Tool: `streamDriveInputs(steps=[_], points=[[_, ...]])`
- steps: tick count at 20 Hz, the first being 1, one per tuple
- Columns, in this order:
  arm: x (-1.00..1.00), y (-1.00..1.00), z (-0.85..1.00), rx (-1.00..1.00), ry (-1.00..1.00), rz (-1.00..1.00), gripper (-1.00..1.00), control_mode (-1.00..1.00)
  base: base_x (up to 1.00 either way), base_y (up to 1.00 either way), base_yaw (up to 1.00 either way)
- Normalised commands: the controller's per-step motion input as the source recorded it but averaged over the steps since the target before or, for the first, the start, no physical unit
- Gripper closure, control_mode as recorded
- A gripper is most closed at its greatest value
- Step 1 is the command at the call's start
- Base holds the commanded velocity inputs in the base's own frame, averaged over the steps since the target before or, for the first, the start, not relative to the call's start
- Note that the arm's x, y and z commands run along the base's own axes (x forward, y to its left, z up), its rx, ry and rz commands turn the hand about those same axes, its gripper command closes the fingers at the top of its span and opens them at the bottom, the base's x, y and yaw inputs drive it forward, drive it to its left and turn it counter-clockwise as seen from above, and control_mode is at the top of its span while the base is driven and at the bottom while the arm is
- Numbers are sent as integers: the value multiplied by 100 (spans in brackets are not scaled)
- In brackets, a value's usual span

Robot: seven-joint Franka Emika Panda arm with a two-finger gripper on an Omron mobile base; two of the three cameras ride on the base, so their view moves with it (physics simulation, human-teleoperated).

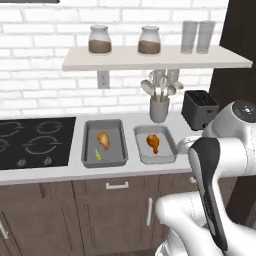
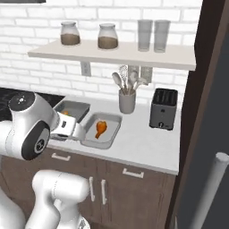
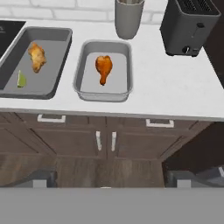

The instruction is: Place one lemon wedge and one chicken drumstick in each tupperware on the nearby counter, to pack two identical lunches.

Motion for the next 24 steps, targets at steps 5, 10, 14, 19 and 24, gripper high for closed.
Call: streamDriveInputs(steps=[5,10,14,19,24], points=[[0,0,0,0,0,0,-100,100,-99,-19,-34],[0,0,0,0,0,0,-100,100,-63,-35,-67],[0,0,0,0,0,0,-100,100,-40,-56,-68],[0,0,0,0,0,0,-100,100,-39,-100,-55],[0,0,0,0,0,0,-100,100,-1,-100,-69]])
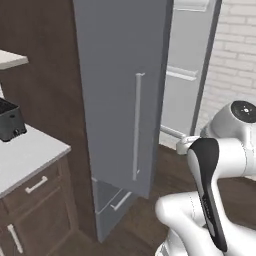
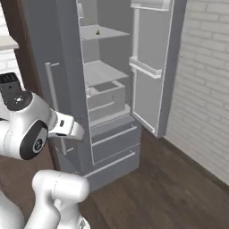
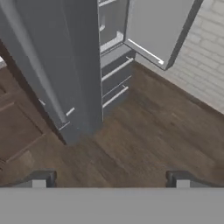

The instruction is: Place one lemon wedge and one chicken drumstick in each tupperware on the nearby counter, to pack two identical lunches.

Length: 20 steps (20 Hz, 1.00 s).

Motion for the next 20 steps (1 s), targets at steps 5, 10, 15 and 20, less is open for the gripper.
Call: streamDriveInputs(steps=[5,10,15,20], points=[[0,0,0,0,0,0,-100,100,13,-100,-68],[0,0,0,0,0,0,-100,100,89,-100,-37],[0,0,0,0,0,0,-100,100,100,-61,14],[0,0,0,0,0,0,-100,100,100,-67,27]])
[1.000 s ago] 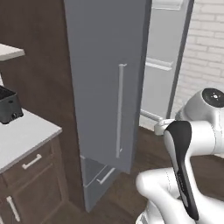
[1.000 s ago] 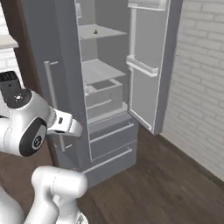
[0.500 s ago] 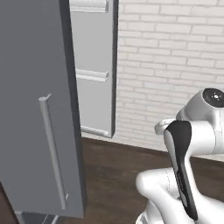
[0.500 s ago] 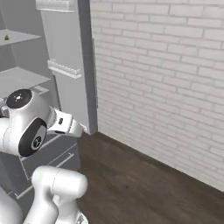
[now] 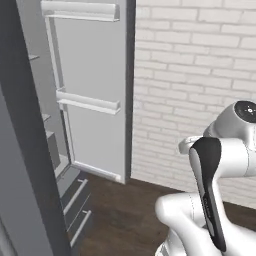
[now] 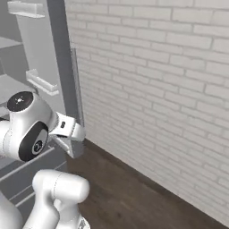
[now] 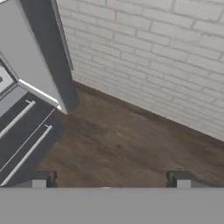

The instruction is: Place one lemon wedge and one chicken drumstick in each tupperware on the nearby counter, to pack two identical lunches.

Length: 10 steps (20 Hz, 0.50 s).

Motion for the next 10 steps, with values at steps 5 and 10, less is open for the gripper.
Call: streamDriveInputs(steps=[5,10], points=[[0,0,0,0,0,0,-100,100,93,-76,36],[0,0,0,0,0,0,-100,100,-10,-22,70]])
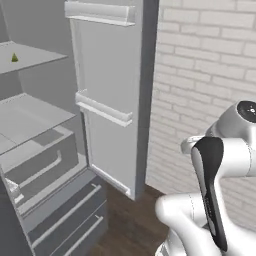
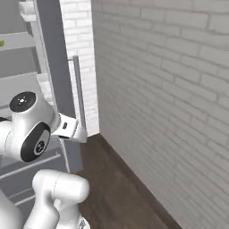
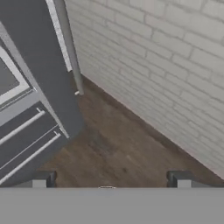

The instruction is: Place one lemon wedge and one chicken drumstick in each tupperware on the nearby counter, to pack two identical lunches.

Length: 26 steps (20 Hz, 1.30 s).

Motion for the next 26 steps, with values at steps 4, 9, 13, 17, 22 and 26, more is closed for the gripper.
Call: streamDriveInputs(steps=[4,9,13,17,22,26], points=[[0,0,0,0,0,0,-100,100,-29,0,89],[0,0,0,0,0,0,-100,100,12,3,83],[0,0,0,0,0,0,-100,100,42,6,69],[0,0,0,0,0,0,-100,100,82,0,15],[0,0,0,0,0,0,-100,100,100,5,1],[0,0,0,0,0,0,-100,100,100,32,0]])
